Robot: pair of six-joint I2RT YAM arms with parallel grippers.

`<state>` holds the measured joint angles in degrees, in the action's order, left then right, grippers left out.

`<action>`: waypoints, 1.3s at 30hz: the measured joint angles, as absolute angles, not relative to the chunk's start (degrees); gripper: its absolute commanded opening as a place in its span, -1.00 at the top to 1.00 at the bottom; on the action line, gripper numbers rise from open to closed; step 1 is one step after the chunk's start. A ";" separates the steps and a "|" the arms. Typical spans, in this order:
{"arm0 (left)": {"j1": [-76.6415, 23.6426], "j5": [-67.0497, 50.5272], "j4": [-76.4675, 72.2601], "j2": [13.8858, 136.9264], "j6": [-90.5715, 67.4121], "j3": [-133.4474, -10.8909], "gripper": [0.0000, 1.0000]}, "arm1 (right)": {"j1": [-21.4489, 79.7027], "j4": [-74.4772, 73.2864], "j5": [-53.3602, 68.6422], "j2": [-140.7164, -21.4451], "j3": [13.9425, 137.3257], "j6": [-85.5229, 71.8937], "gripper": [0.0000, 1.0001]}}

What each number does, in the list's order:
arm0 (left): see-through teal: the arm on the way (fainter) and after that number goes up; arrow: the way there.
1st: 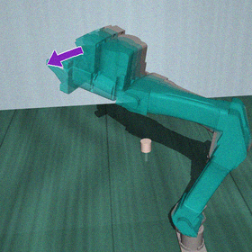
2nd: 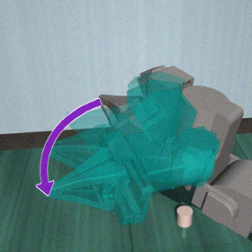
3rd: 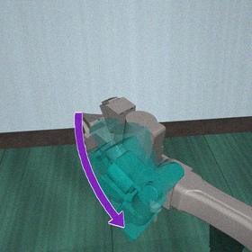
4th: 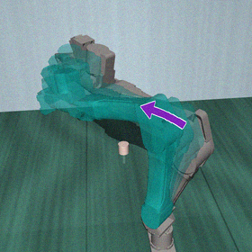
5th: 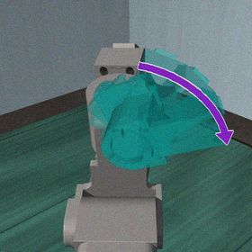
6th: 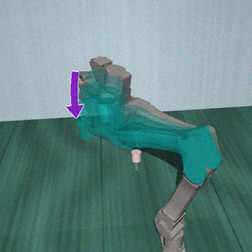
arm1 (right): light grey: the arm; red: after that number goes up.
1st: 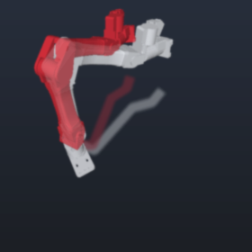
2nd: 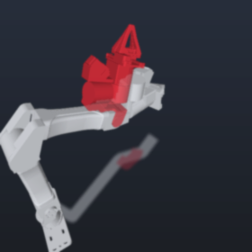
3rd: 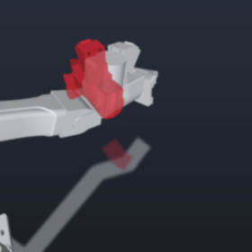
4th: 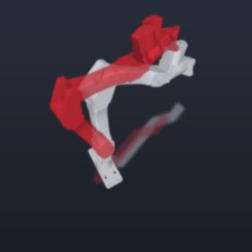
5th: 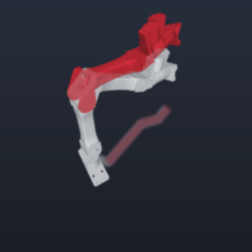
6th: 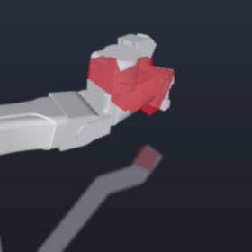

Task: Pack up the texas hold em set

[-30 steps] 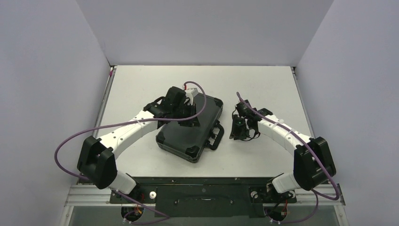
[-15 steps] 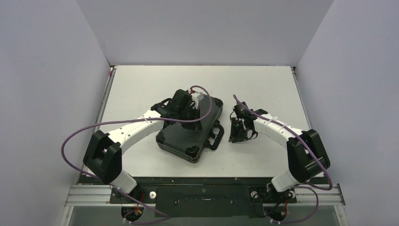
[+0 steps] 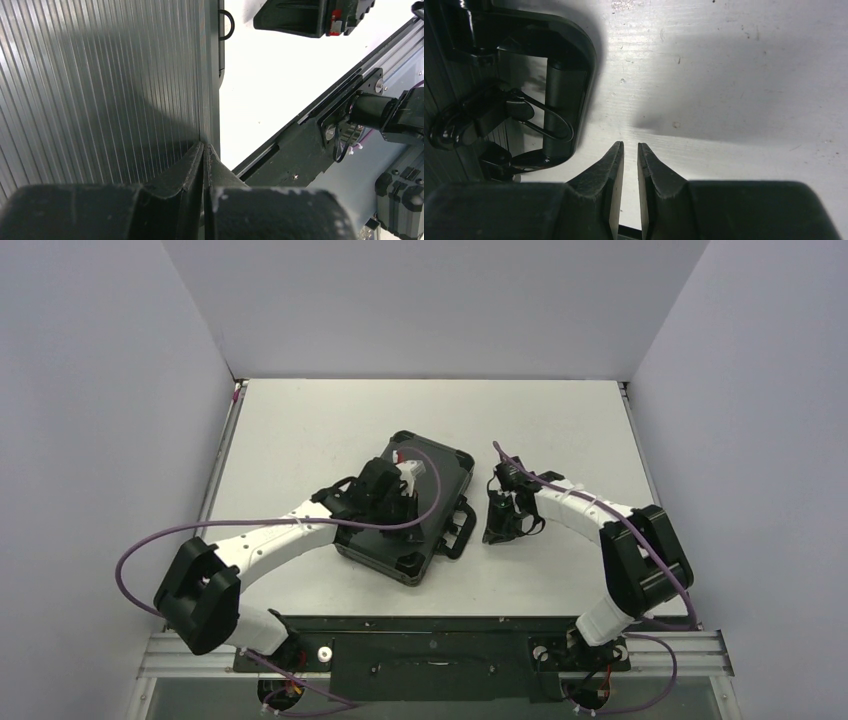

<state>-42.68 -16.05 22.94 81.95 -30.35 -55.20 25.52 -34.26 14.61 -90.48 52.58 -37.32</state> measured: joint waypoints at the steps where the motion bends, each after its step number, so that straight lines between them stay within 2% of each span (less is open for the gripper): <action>1: -42.81 -15.81 22.39 81.32 -30.74 -54.43 0.97 | 25.52 -34.00 14.87 -90.91 52.58 -37.34 0.73; 39: -46.89 -8.95 18.33 73.47 -35.92 -46.81 0.99 | 25.52 -26.48 21.34 -96.44 52.47 -39.77 0.84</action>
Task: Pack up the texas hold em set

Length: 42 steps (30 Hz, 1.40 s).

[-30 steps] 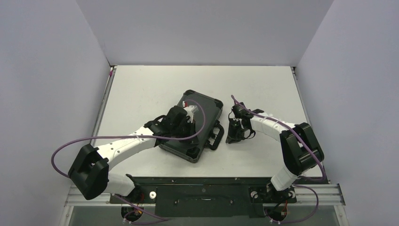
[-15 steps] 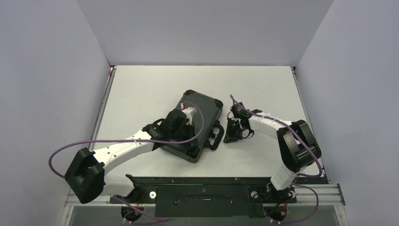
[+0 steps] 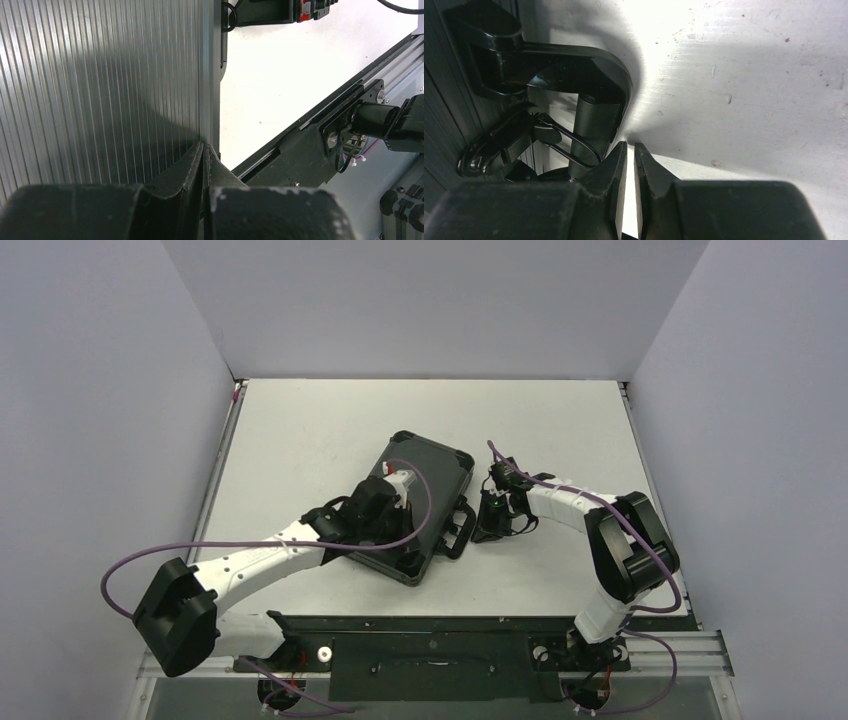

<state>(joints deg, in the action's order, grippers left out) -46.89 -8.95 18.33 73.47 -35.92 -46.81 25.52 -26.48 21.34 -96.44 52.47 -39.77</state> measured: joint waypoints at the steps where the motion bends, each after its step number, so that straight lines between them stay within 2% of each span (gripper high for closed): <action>1: -46.94 -8.88 18.24 73.38 -35.97 -46.74 0.99 | 25.52 -26.41 21.39 -96.44 52.45 -39.77 0.85; 42: -47.57 -7.70 17.96 72.20 -37.36 -45.71 1.00 | 25.54 -25.82 24.91 -96.29 52.71 -42.13 0.96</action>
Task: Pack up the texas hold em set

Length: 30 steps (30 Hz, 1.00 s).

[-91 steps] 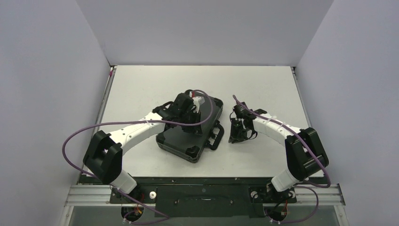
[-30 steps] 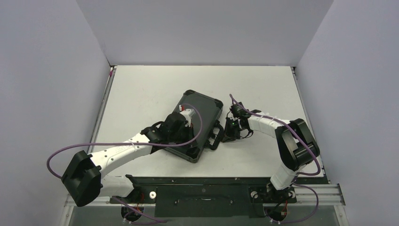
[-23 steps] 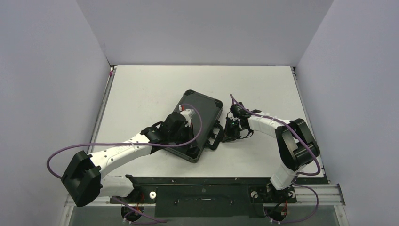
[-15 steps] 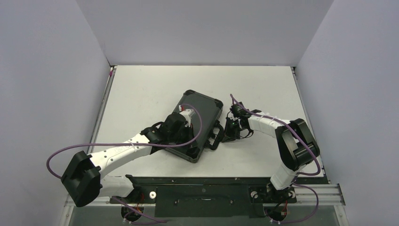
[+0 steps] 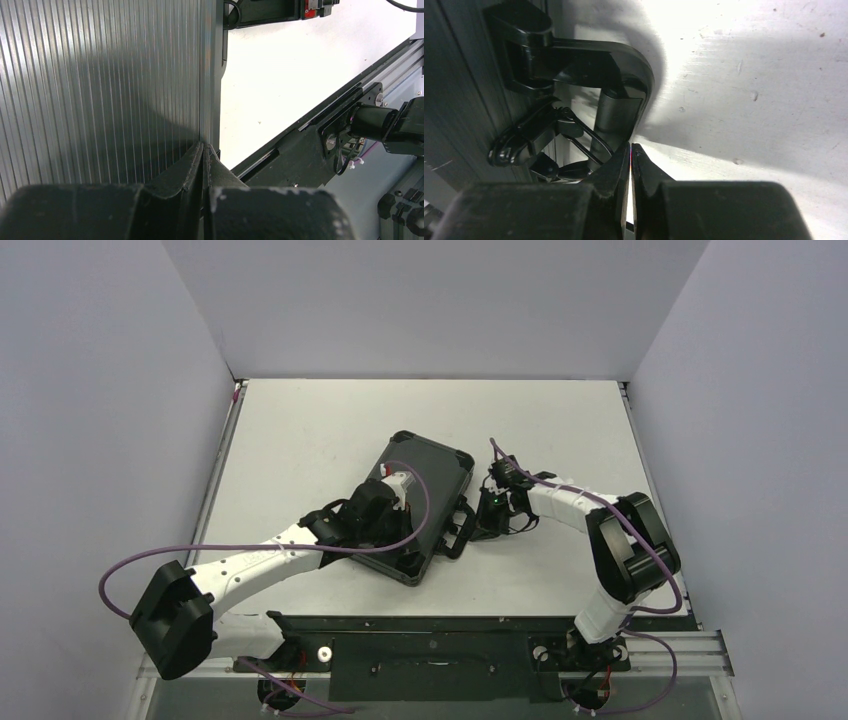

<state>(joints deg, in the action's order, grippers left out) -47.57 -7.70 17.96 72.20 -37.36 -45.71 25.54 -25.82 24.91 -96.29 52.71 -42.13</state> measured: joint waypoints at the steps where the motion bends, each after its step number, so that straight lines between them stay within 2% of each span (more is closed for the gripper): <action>1: -47.57 -7.68 17.96 72.20 -37.36 -45.71 1.00 | 25.54 -25.82 24.91 -96.18 52.82 -42.19 0.96; 19: -47.88 -7.20 18.00 72.14 -37.34 -45.71 1.00 | 26.87 -26.74 24.88 -95.02 56.53 -42.39 0.97; 30: -48.05 -6.72 18.13 72.03 -37.80 -45.71 1.00 | 29.34 -29.21 24.10 -96.33 62.87 -42.30 0.98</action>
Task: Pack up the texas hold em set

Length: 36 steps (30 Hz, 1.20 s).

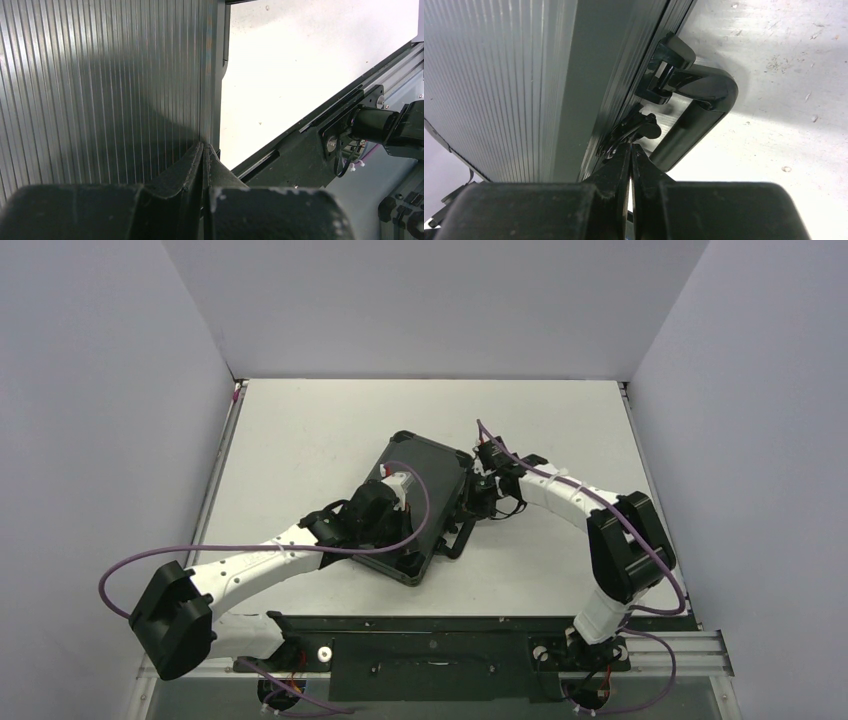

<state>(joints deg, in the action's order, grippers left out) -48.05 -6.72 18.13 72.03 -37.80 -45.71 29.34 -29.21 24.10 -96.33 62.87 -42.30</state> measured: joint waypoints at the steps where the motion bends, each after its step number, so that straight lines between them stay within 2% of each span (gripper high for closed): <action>1: -48.10 -6.66 18.17 71.99 -37.93 -45.71 1.00 | 29.43 -29.69 23.83 -96.71 63.26 -42.33 0.98; 36: -48.34 -6.35 17.23 70.91 -38.89 -44.40 1.00 | 31.66 -32.40 20.18 -101.97 64.05 -40.93 1.00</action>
